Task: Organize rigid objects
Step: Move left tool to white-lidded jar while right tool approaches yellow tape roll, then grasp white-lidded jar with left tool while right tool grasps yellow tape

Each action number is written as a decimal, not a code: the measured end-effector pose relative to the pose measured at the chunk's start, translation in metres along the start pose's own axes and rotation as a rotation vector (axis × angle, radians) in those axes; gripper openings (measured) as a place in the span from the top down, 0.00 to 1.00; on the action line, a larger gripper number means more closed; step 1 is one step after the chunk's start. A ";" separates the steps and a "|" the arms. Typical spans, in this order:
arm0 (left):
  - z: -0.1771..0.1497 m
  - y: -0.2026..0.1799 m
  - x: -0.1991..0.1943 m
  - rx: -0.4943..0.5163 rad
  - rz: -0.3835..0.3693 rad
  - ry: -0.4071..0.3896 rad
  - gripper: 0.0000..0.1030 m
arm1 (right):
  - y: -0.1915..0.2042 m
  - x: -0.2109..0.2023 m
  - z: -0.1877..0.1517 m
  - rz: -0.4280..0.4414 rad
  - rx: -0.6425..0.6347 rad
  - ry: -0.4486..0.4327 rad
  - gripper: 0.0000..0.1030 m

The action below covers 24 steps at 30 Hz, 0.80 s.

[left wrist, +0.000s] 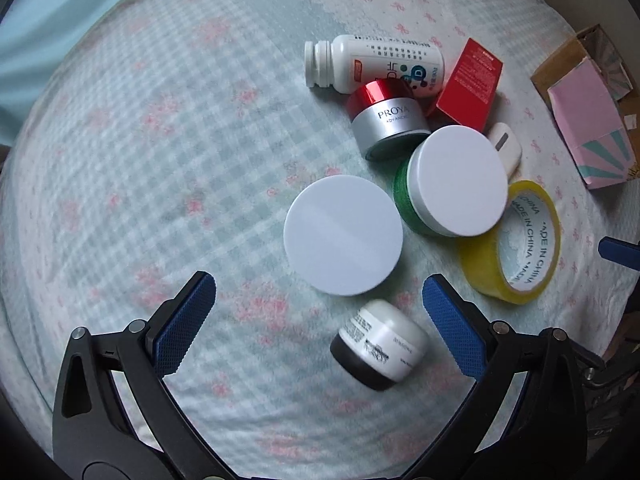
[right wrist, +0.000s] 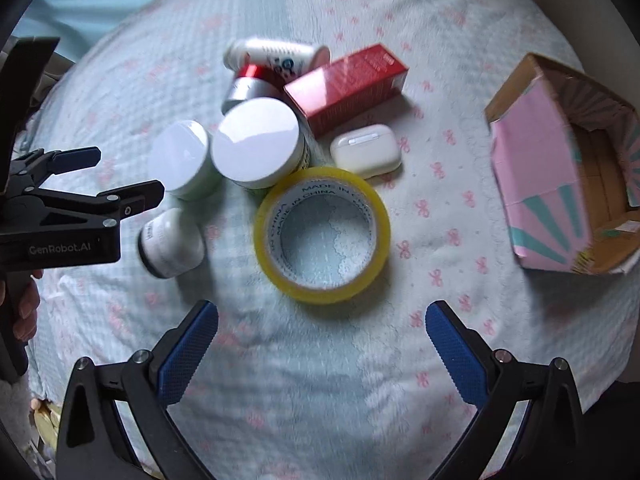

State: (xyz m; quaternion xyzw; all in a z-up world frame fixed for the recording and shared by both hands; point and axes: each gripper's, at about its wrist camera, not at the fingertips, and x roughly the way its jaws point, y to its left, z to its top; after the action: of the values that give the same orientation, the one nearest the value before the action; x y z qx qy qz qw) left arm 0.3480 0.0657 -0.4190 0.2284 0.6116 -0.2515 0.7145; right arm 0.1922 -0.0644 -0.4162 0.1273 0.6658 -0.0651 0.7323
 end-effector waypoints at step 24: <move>0.029 -0.028 0.066 0.070 0.021 0.056 0.34 | 0.020 0.067 0.055 -0.064 0.037 0.110 0.07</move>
State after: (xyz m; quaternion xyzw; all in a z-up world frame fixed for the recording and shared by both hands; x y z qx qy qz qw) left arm 0.3601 0.0205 -0.4804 0.2665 0.6199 -0.2586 0.6913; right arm 0.2568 -0.0553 -0.4767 0.1229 0.7074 -0.0936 0.6898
